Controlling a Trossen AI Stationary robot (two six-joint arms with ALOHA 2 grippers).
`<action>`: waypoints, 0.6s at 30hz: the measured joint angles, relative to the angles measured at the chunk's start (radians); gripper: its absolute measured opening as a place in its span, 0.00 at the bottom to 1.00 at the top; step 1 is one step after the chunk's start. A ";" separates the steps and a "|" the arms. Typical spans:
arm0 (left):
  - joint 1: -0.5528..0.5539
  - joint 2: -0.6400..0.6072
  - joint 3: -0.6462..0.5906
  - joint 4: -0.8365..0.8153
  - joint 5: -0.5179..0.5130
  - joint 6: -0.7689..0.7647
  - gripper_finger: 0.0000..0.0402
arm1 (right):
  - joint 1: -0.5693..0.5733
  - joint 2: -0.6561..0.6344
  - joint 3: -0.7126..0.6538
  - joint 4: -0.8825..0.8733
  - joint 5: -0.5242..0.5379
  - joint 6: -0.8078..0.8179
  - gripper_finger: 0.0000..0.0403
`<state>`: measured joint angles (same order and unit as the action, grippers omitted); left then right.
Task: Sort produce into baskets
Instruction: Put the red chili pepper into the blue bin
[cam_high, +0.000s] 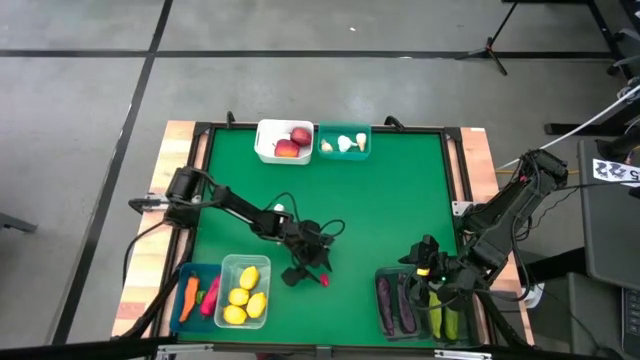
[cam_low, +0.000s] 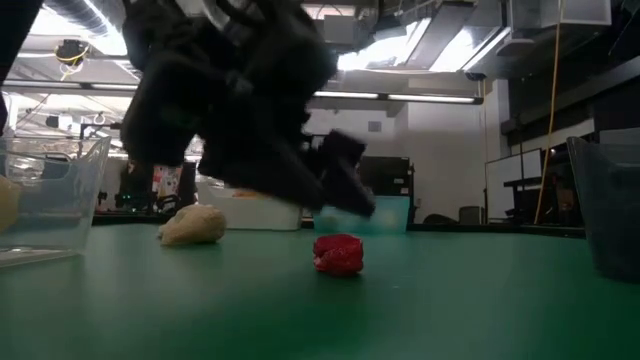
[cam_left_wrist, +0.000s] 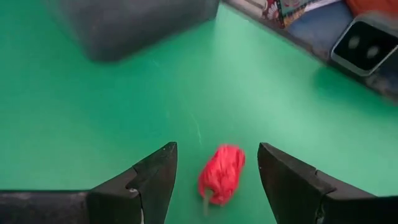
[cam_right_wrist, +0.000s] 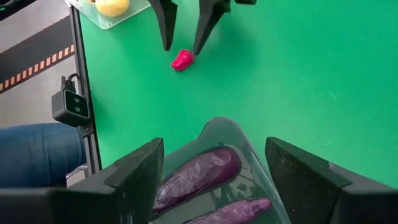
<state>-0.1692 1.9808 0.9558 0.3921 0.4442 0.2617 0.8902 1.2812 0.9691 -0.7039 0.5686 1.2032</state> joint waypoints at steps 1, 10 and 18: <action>0.000 0.012 0.000 -0.003 0.000 0.000 0.55 | 0.000 0.000 0.000 0.002 0.000 0.002 0.70; 0.000 0.062 0.000 -0.003 0.001 -0.012 0.53 | 0.000 0.027 0.000 -0.002 -0.004 0.023 0.70; 0.001 0.062 0.000 0.017 0.000 -0.015 0.28 | 0.000 0.058 0.000 -0.001 -0.023 0.030 0.70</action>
<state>-0.1684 2.0430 0.9554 0.4090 0.4444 0.2471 0.8902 1.3391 0.9691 -0.7051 0.5452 1.2336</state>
